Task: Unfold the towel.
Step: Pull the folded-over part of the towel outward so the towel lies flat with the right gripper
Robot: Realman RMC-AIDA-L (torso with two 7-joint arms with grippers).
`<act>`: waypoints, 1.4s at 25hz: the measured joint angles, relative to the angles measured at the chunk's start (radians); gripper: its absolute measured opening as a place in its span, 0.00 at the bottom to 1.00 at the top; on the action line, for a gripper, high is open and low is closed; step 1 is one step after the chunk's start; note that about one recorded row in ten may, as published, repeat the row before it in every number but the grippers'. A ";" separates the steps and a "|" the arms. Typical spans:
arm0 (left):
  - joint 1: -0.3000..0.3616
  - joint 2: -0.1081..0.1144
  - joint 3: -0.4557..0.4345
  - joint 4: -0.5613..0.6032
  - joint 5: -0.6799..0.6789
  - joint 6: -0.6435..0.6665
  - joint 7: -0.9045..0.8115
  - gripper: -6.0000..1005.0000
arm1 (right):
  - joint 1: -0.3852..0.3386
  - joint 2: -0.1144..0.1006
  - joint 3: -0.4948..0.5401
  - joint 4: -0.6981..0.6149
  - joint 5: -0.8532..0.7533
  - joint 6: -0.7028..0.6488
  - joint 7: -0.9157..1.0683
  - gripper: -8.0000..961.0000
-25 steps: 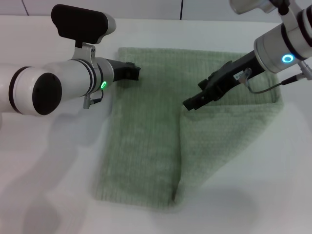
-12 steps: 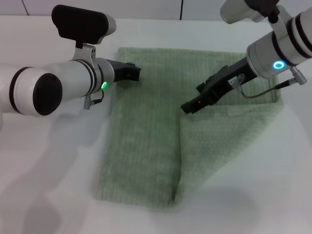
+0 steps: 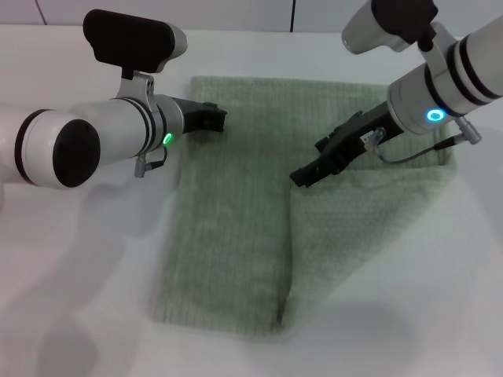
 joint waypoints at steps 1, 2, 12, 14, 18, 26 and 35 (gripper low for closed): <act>0.000 0.000 0.000 0.000 0.000 0.000 0.000 0.00 | 0.001 0.001 -0.003 0.003 0.001 0.005 -0.004 0.84; 0.000 0.000 0.000 0.000 0.000 0.000 0.000 0.00 | 0.003 0.001 -0.007 0.010 0.003 0.012 -0.007 0.84; -0.001 0.000 0.000 0.000 0.000 0.000 0.000 0.00 | 0.036 0.007 -0.030 0.085 0.032 0.067 -0.037 0.84; -0.001 0.000 0.000 0.000 0.000 0.000 0.000 0.00 | 0.039 0.008 -0.039 0.094 0.046 0.073 -0.043 0.84; -0.001 0.000 0.000 0.000 0.000 0.000 0.000 0.00 | 0.040 0.008 -0.049 0.095 0.049 0.074 -0.043 0.84; -0.001 0.000 0.000 -0.002 0.000 0.000 0.000 0.00 | 0.049 0.007 -0.051 0.118 0.049 0.075 -0.044 0.84; 0.002 0.000 0.000 -0.009 0.000 0.000 0.000 0.00 | 0.057 0.008 -0.075 0.135 0.049 0.095 -0.036 0.84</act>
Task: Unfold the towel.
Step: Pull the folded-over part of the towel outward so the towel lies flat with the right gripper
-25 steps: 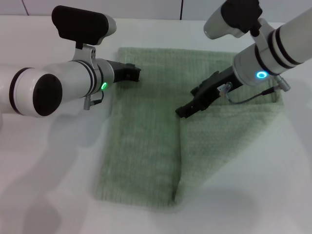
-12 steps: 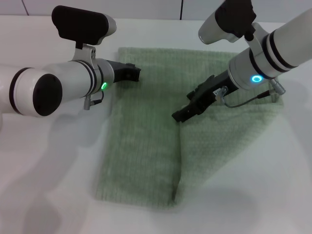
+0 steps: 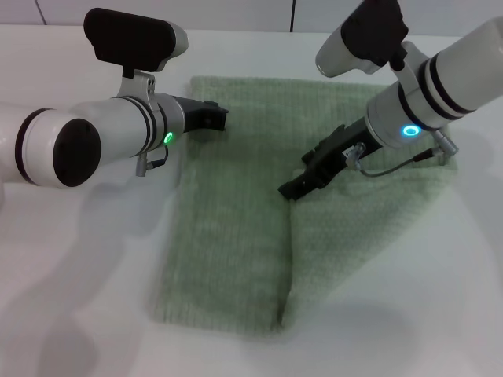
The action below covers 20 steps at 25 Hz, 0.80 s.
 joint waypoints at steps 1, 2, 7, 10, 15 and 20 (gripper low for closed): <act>0.001 0.000 0.000 -0.001 0.000 0.000 0.000 0.00 | 0.003 0.000 0.000 0.005 0.000 0.001 0.000 0.84; 0.002 0.000 0.000 -0.002 0.000 0.000 0.000 0.00 | 0.006 0.000 0.000 0.010 0.000 0.002 0.001 0.84; 0.003 0.000 0.000 -0.002 0.000 0.000 -0.001 0.00 | 0.011 0.001 0.000 0.019 0.000 0.003 0.001 0.74; 0.003 0.000 0.000 -0.002 0.000 0.000 -0.001 0.00 | 0.011 0.001 0.000 0.020 0.000 0.002 0.001 0.65; 0.003 0.000 0.000 -0.002 0.000 0.000 -0.001 0.00 | 0.011 0.001 0.000 0.020 0.000 0.002 0.001 0.53; 0.003 0.000 0.000 -0.002 0.000 0.000 -0.002 0.00 | 0.011 0.001 0.000 0.020 -0.001 0.002 0.003 0.52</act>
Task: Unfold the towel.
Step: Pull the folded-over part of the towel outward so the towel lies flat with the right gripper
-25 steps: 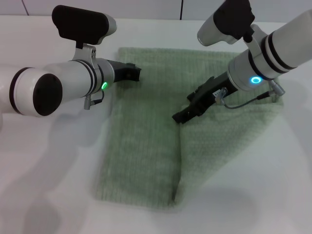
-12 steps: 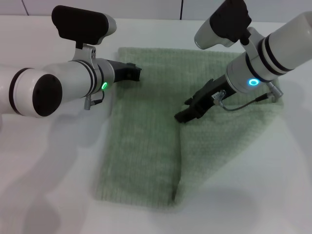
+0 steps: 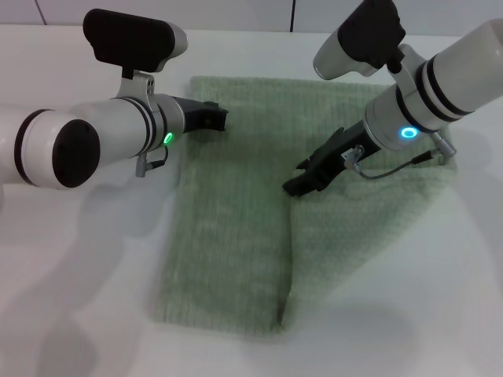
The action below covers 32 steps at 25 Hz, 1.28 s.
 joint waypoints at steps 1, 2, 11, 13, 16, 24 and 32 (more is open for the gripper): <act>0.000 0.000 0.000 0.000 0.000 0.000 0.000 0.00 | 0.000 0.000 0.000 0.000 0.000 0.000 0.001 0.52; 0.000 0.001 0.000 0.000 0.000 0.000 0.000 0.00 | 0.000 0.000 0.000 0.000 0.000 0.001 0.002 0.52; 0.000 0.001 0.000 0.000 0.000 0.000 -0.002 0.00 | 0.004 0.000 0.000 0.000 -0.001 -0.006 0.003 0.30; 0.000 0.001 0.000 0.000 0.000 0.000 -0.002 0.00 | 0.004 0.000 0.000 0.000 -0.003 -0.006 0.004 0.26; 0.001 0.001 0.000 0.000 0.000 0.000 -0.002 0.00 | 0.003 0.000 0.001 0.000 -0.002 -0.004 0.004 0.24; 0.002 0.001 0.000 0.001 0.000 0.000 -0.001 0.00 | 0.003 -0.002 -0.008 -0.002 -0.007 -0.006 0.008 0.07; 0.004 0.001 0.000 0.001 0.000 0.000 0.000 0.00 | -0.002 -0.001 -0.014 -0.015 -0.005 -0.009 0.005 0.04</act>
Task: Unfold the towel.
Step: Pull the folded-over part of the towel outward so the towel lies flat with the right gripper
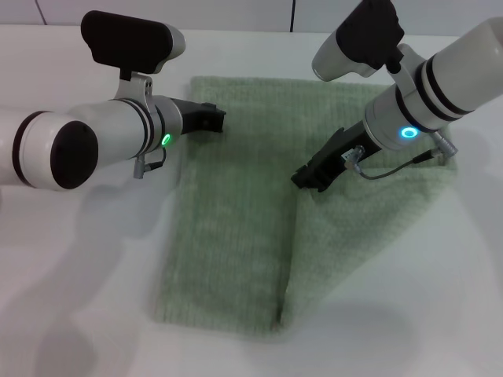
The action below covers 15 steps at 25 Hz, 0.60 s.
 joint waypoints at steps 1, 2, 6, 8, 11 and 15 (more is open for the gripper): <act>0.002 0.000 0.000 -0.002 0.000 0.000 0.000 0.00 | -0.002 0.000 0.000 -0.004 0.001 -0.002 -0.002 0.04; 0.003 0.000 0.000 -0.002 0.000 0.000 0.000 0.00 | -0.005 0.000 0.000 -0.008 0.001 -0.004 -0.003 0.04; 0.003 0.000 0.000 -0.002 0.000 0.000 0.000 0.00 | -0.016 0.001 0.000 -0.036 0.002 -0.020 -0.004 0.04; 0.003 0.000 0.000 -0.004 0.000 0.000 0.001 0.00 | -0.029 0.001 0.000 -0.072 0.002 -0.044 -0.001 0.04; 0.003 0.000 0.000 -0.006 0.000 0.000 0.001 0.00 | -0.062 0.000 0.000 -0.155 0.000 -0.091 0.019 0.04; 0.004 0.001 -0.002 -0.006 0.000 0.000 0.002 0.00 | -0.103 -0.003 -0.012 -0.252 -0.004 -0.138 0.052 0.04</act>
